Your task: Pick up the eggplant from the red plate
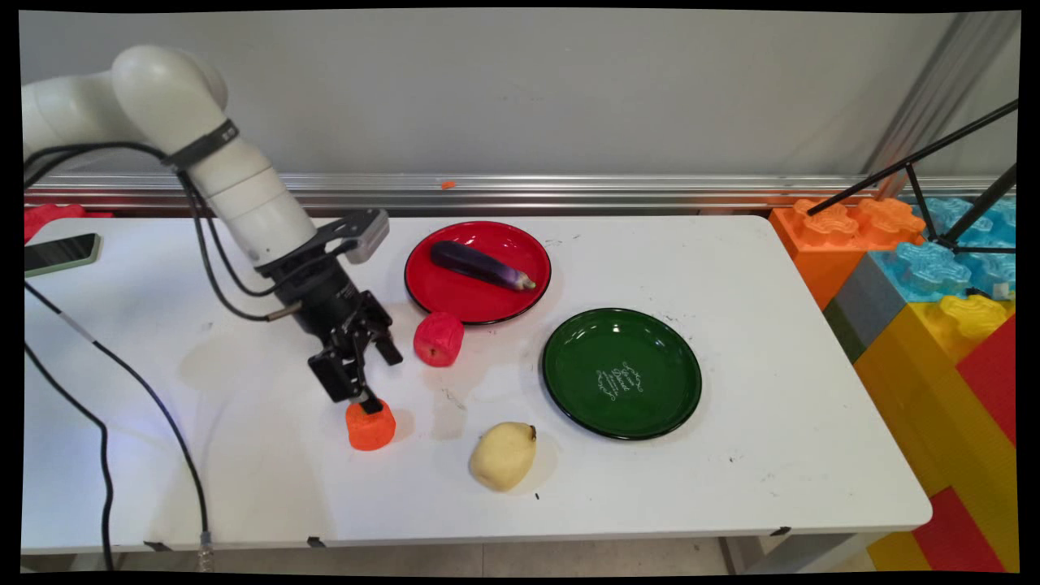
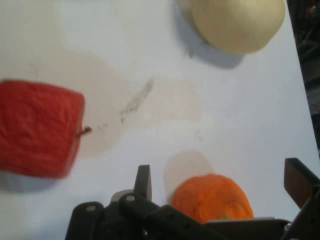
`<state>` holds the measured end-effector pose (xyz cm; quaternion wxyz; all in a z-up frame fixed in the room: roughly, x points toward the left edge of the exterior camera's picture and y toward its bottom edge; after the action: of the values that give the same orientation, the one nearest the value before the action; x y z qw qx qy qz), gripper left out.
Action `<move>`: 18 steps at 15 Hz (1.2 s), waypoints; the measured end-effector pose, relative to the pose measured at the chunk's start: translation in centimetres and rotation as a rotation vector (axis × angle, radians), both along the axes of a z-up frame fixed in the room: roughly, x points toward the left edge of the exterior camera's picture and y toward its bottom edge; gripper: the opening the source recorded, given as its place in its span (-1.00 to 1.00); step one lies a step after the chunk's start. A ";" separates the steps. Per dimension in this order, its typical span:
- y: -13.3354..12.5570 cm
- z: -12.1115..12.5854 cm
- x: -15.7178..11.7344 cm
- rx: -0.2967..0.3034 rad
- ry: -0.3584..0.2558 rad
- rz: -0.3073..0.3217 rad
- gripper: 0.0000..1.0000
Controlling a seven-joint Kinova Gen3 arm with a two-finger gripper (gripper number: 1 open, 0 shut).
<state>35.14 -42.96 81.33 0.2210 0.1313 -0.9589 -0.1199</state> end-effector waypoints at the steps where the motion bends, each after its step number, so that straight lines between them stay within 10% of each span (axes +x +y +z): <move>1: -0.3 0.3 -0.2 -0.004 0.004 -0.003 1.00; 18: -11.3 1.5 -2.6 -0.165 0.056 -0.055 1.00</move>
<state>32.58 -54.23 82.84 0.2543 0.0831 -0.9622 -0.0501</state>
